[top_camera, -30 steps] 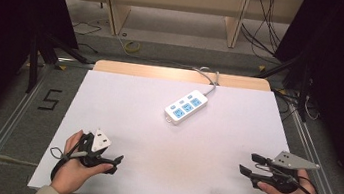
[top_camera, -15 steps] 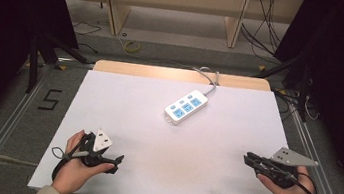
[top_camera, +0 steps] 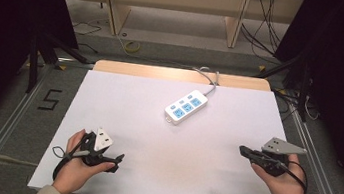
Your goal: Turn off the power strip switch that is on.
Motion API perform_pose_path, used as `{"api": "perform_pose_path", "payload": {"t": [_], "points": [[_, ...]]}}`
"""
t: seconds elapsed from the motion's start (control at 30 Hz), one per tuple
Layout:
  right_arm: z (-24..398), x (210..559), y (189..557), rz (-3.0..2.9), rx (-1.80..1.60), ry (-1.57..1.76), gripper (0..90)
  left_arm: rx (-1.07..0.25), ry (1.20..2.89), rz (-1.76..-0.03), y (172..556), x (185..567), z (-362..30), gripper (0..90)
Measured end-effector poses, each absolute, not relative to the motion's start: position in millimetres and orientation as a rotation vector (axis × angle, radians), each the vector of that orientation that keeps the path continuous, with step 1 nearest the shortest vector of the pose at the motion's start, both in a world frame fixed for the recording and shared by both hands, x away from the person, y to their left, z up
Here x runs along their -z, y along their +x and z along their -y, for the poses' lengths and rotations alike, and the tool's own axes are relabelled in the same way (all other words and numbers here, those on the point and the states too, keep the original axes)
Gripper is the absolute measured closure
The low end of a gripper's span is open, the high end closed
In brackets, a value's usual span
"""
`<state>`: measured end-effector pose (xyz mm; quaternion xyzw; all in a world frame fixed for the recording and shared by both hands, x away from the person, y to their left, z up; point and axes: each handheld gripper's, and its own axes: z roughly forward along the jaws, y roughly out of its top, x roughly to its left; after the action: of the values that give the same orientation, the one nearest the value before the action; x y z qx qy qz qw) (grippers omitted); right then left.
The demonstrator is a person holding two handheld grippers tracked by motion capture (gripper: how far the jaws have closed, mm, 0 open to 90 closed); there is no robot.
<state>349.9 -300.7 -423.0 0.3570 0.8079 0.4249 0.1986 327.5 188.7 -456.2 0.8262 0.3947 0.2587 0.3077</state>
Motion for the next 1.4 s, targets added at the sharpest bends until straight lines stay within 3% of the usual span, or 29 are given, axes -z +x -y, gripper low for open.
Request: {"api": "perform_pose_path", "payload": {"t": [1.4], "points": [[259, 420, 420, -2.255, -1.152, 1.055, 90.0, -0.686, 2.189, -1.026, 327, 457, -186, 12.0]]}}
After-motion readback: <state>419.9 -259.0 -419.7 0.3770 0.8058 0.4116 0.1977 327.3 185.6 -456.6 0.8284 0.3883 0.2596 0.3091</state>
